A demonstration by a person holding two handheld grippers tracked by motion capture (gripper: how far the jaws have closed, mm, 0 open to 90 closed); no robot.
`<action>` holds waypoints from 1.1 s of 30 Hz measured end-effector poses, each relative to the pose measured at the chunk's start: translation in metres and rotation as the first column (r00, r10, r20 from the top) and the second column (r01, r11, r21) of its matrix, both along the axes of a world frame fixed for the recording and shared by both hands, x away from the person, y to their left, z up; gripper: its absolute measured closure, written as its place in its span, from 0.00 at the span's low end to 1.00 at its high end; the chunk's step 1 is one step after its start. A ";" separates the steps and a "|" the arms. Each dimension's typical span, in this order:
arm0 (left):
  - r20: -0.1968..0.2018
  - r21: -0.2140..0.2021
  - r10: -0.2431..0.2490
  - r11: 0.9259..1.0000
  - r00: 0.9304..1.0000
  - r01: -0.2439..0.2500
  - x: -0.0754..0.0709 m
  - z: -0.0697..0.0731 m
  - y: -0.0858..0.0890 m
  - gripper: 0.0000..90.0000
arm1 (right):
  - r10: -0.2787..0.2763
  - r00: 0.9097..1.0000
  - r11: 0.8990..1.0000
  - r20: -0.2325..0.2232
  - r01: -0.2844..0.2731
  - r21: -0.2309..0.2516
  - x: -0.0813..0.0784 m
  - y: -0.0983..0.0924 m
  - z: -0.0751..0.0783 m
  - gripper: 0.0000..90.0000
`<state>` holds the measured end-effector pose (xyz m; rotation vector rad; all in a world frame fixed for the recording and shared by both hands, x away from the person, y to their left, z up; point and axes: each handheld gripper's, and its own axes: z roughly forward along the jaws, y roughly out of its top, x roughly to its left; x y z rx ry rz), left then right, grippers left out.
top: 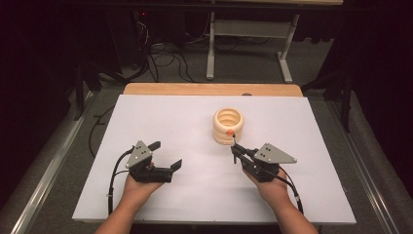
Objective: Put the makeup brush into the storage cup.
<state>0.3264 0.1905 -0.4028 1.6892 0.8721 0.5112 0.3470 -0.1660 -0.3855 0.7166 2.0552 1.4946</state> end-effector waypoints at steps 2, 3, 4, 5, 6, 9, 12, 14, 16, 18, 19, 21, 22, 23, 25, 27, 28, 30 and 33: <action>-0.001 0.007 -0.001 1.000 1.000 0.001 -0.001 0.000 0.001 0.00 | -0.004 1.000 1.000 0.002 0.004 0.000 0.001 -0.002 0.000 0.95; 0.000 0.006 0.000 1.000 1.000 0.000 -0.001 -0.001 0.001 0.00 | -0.006 1.000 1.000 -0.003 0.006 0.001 0.001 -0.002 0.001 0.95; 0.000 0.004 0.003 1.000 1.000 -0.003 -0.002 -0.001 0.002 0.00 | -0.005 1.000 1.000 0.003 0.005 0.006 0.001 -0.003 0.001 0.95; -0.001 0.002 0.005 1.000 1.000 -0.005 -0.002 -0.001 0.003 0.00 | -0.007 1.000 1.000 -0.002 0.007 0.008 0.002 -0.004 0.001 0.95; -0.002 -0.005 0.004 1.000 1.000 -0.004 -0.002 -0.001 0.004 0.00 | -0.012 1.000 1.000 0.000 0.012 0.007 0.002 -0.004 0.001 0.95; -0.001 -0.007 0.010 1.000 1.000 -0.010 -0.004 -0.002 0.006 0.00 | -0.021 1.000 1.000 0.004 0.021 0.012 0.002 -0.007 0.003 0.95; -0.006 -0.002 0.007 1.000 1.000 -0.007 -0.006 -0.003 0.008 0.00 | -0.033 0.999 0.999 0.002 0.033 0.020 0.003 -0.010 0.004 0.95; -0.004 0.001 0.008 1.000 1.000 -0.008 -0.007 -0.004 0.009 0.00 | -0.043 0.999 0.999 0.006 0.042 0.024 0.004 -0.013 0.005 0.95; -0.004 -0.002 0.008 1.000 1.000 -0.008 -0.006 -0.004 0.009 0.00 | -0.054 0.999 0.998 0.000 0.054 0.030 0.004 -0.015 0.006 0.95; -0.002 0.002 0.007 1.000 1.000 -0.007 -0.006 -0.004 0.008 0.00 | -0.059 0.998 0.998 0.005 0.059 0.034 0.005 -0.017 0.007 0.95; 0.000 0.004 0.008 1.000 1.000 -0.008 -0.006 -0.004 0.008 0.00 | -0.061 0.998 0.997 0.006 0.060 0.039 0.005 -0.019 0.007 0.95; 0.004 0.006 0.007 1.000 1.000 -0.007 -0.007 -0.003 0.008 0.00 | -0.067 0.998 0.997 0.006 0.067 0.047 0.006 -0.021 0.008 0.95; 0.005 0.006 0.008 1.000 1.000 -0.008 -0.007 -0.003 0.007 0.00 | -0.068 0.998 0.997 0.002 0.068 0.048 0.006 -0.022 0.009 0.95; 0.006 0.006 0.008 1.000 1.000 -0.009 -0.007 -0.003 0.007 0.00 | -0.075 0.997 0.996 0.007 0.075 0.049 0.006 -0.023 0.009 0.95; 0.006 0.006 0.012 1.000 1.000 -0.012 -0.007 -0.003 0.007 0.00 | -0.080 0.997 0.996 0.002 0.080 0.049 0.007 -0.024 0.010 0.95; 0.005 0.006 0.012 1.000 1.000 -0.012 -0.006 -0.003 0.007 0.00 | -0.086 0.996 0.995 0.008 0.085 0.046 0.007 -0.026 0.010 0.95; 0.006 0.007 0.012 1.000 1.000 -0.012 -0.006 -0.003 0.007 0.00 | -0.092 0.996 0.994 0.000 0.092 0.052 0.008 -0.027 0.010 0.95; 0.007 0.007 0.011 1.000 1.000 -0.011 -0.006 -0.004 0.008 0.00 | -0.092 0.996 0.994 0.002 0.092 0.053 0.010 -0.028 0.011 0.95; 0.001 0.004 0.007 1.000 1.000 -0.007 -0.006 -0.004 0.008 0.00 | -0.101 0.995 0.993 -0.001 0.101 0.061 0.011 -0.029 0.012 0.95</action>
